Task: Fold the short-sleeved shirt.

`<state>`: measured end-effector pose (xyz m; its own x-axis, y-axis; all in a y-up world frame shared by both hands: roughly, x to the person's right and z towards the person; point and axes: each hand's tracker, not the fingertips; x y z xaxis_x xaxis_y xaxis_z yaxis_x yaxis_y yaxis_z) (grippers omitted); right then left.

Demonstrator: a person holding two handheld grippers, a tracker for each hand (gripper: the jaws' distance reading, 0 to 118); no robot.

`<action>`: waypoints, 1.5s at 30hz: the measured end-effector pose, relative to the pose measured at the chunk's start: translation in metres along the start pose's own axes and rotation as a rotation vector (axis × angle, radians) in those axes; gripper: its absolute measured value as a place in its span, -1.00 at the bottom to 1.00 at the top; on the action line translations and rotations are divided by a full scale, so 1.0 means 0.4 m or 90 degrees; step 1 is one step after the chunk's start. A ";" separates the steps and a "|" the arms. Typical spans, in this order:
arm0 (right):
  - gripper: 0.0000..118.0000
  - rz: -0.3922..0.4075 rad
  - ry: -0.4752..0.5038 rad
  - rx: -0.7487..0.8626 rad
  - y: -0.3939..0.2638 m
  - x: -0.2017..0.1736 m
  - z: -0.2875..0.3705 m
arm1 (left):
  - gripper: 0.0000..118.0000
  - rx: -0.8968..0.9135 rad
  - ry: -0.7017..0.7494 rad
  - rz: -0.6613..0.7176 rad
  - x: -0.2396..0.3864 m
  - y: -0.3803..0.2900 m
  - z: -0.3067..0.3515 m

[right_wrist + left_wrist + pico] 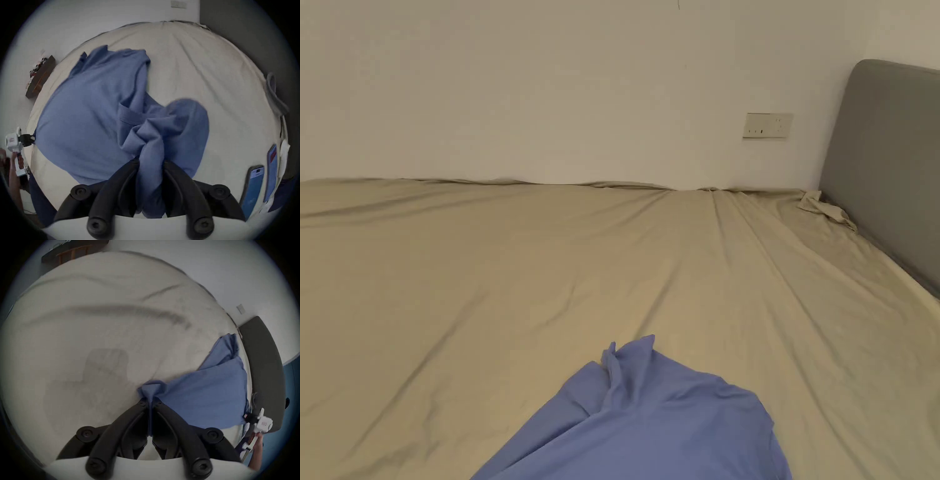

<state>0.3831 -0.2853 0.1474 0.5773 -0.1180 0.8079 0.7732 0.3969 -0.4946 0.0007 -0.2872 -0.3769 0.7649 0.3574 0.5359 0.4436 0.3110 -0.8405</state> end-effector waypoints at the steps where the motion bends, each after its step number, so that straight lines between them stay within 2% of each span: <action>1: -0.42 0.009 -0.003 0.004 -0.007 -0.008 0.011 | -0.95 0.048 -0.033 0.024 -0.006 -0.012 0.012; 2: -0.17 0.046 -0.028 0.035 -0.002 -0.022 0.029 | -0.82 0.080 -0.037 0.050 -0.017 0.001 0.030; 3: 0.27 0.055 -0.061 0.036 0.002 -0.037 0.041 | -0.49 0.078 -0.028 0.072 -0.013 0.003 0.034; 4: 0.81 0.042 -0.079 0.016 0.013 -0.043 0.057 | 0.30 0.083 -0.050 0.090 -0.009 0.006 0.049; 5: 1.00 0.027 -0.057 0.062 0.014 -0.038 0.079 | 0.93 0.086 -0.063 0.096 0.005 0.010 0.072; 6: 1.00 0.006 -0.021 0.107 0.021 -0.036 0.119 | 1.00 0.067 -0.019 0.072 0.049 -0.005 0.103; 7: 1.00 -0.026 -0.012 0.147 0.034 -0.036 0.173 | 1.00 0.087 0.008 0.044 0.074 -0.009 0.133; 8: 1.00 -0.053 -0.010 0.200 0.048 -0.041 0.232 | 1.00 0.168 0.004 0.016 0.098 -0.015 0.190; 10: 1.00 -0.065 0.029 0.293 0.072 -0.044 0.343 | 1.00 0.209 -0.053 -0.031 0.138 -0.024 0.282; 12: 1.00 -0.042 0.027 0.371 0.074 -0.085 0.433 | 1.00 0.258 -0.099 -0.048 0.167 -0.047 0.346; 14: 1.00 -0.006 0.018 0.432 0.065 -0.134 0.489 | 1.00 0.279 -0.137 -0.005 0.184 -0.076 0.371; 17: 1.00 0.045 -0.035 0.427 0.019 -0.221 0.505 | 1.00 0.245 -0.123 0.013 0.182 -0.128 0.351; 18: 0.84 0.061 -0.034 0.433 -0.004 -0.245 0.499 | 1.00 0.207 -0.065 0.011 0.187 -0.139 0.336; 19: 0.01 0.066 -0.031 0.437 -0.022 -0.266 0.491 | 0.84 0.204 -0.033 0.002 0.183 -0.163 0.323; 20: -0.95 0.070 -0.025 0.423 -0.032 -0.286 0.476 | -0.01 0.233 -0.023 -0.040 0.185 -0.186 0.315; 21: -0.96 0.074 -0.008 0.404 -0.044 -0.305 0.469 | -1.00 0.237 0.011 -0.058 0.194 -0.196 0.295; 22: -0.96 0.085 0.018 0.377 -0.054 -0.318 0.461 | -1.00 0.242 0.069 -0.079 0.202 -0.195 0.265; 23: -0.96 0.096 0.049 0.361 -0.061 -0.330 0.456 | -1.00 0.203 0.064 -0.095 0.200 -0.197 0.248; 27: -0.96 0.144 0.053 0.371 -0.044 -0.362 0.446 | -1.00 0.199 0.036 -0.061 0.161 -0.153 0.191; 28: -0.96 0.146 0.057 0.370 -0.039 -0.365 0.447 | -0.91 0.203 0.045 -0.060 0.157 -0.136 0.168; 29: -0.96 0.136 0.061 0.369 -0.035 -0.363 0.446 | -0.43 0.211 0.064 -0.049 0.149 -0.114 0.141; 30: -0.96 0.131 0.074 0.365 -0.027 -0.363 0.444 | 0.49 0.214 0.071 -0.031 0.143 -0.103 0.124; 31: -0.96 0.126 0.078 0.363 -0.020 -0.362 0.441 | 1.00 0.203 0.073 -0.026 0.134 -0.078 0.085; 32: -0.96 0.121 0.078 0.361 -0.017 -0.359 0.434 | 1.00 0.162 0.082 -0.017 0.127 -0.058 0.049; 33: -0.96 0.117 0.078 0.358 -0.014 -0.354 0.425 | 1.00 0.178 0.082 -0.016 0.124 -0.045 0.031; 35: -0.96 0.111 0.073 0.350 -0.003 -0.347 0.415 | 0.98 0.126 0.115 -0.036 0.124 -0.032 -0.026; 38: -0.96 0.085 0.080 0.327 0.017 -0.277 0.357 | 0.72 0.090 0.157 -0.087 0.154 -0.029 -0.063; 39: -0.96 0.082 0.074 0.322 0.025 -0.260 0.344 | 0.35 0.102 0.183 -0.114 0.167 -0.039 -0.059; 40: -0.96 0.080 0.066 0.318 0.033 -0.242 0.331 | -0.67 0.136 0.178 -0.138 0.174 -0.046 -0.044; 41: -0.96 0.097 0.038 0.320 0.031 -0.284 0.341 | -0.67 0.171 0.171 -0.142 0.180 -0.051 -0.025; 42: -0.96 0.098 0.030 0.316 0.041 -0.277 0.329 | -0.96 0.169 0.133 -0.126 0.193 -0.061 -0.005; 43: -0.96 0.099 0.025 0.312 0.054 -0.268 0.317 | -0.98 0.158 0.042 -0.089 0.184 -0.054 0.023; 45: -0.96 0.099 0.023 0.304 0.104 -0.236 0.292 | -0.98 0.145 0.017 -0.070 0.186 -0.058 0.059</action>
<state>0.3301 -0.1513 0.0877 0.6919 -0.0526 0.7201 0.4756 0.7836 -0.3998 0.0364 -0.2470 -0.3155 0.7316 0.2876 0.6181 0.4108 0.5375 -0.7364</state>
